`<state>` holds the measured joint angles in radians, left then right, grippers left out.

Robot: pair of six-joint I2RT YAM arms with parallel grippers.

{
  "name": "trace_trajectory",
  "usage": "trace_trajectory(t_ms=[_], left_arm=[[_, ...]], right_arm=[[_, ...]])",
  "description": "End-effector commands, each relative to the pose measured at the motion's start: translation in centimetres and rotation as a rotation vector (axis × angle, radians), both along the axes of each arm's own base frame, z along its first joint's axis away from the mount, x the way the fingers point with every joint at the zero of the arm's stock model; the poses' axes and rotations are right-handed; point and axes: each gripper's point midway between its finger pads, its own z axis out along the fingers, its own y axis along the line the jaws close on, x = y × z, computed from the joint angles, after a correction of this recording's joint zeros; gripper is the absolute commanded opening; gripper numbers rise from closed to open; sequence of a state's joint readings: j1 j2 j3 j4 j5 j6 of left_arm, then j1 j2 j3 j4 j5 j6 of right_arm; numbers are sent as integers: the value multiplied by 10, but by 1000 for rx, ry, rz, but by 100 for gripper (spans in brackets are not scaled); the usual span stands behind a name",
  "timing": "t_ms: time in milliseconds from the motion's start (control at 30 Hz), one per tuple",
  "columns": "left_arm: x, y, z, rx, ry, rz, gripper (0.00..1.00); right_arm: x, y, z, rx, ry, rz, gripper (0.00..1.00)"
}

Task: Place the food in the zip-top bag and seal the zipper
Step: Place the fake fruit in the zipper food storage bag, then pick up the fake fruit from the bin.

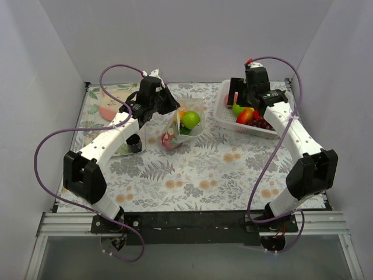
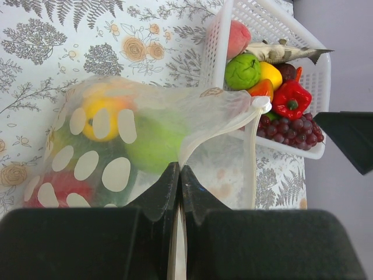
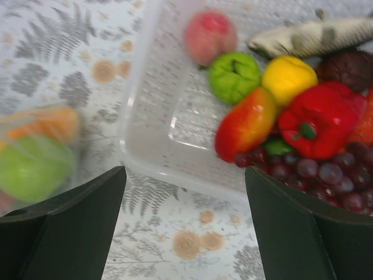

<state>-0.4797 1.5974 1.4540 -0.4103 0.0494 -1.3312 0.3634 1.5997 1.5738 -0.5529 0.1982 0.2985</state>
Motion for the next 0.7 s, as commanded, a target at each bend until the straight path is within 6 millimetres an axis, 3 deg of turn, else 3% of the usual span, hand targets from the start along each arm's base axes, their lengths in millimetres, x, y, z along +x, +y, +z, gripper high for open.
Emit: trace_trajectory(t_ms=[0,167,367,467,667], left_arm=[[0,2,39,-42,-86,-7,0],[1,-1,37,-53,-81,-15,0],[0,-1,35,-53,-76,-19,0],[1,-1,35,-48,-77,-16,0],[2,2,38,-38,-81,-10,0]], right_arm=[[0,-33,-35,-47,63,-41,90],[10,-59,-79,-15,144,-77,84],[32,-61,-119,5,208,-104,79],[40,-75,-129,-15,232,-175,77],[58,-81,-141,-10,214,-225,77]])
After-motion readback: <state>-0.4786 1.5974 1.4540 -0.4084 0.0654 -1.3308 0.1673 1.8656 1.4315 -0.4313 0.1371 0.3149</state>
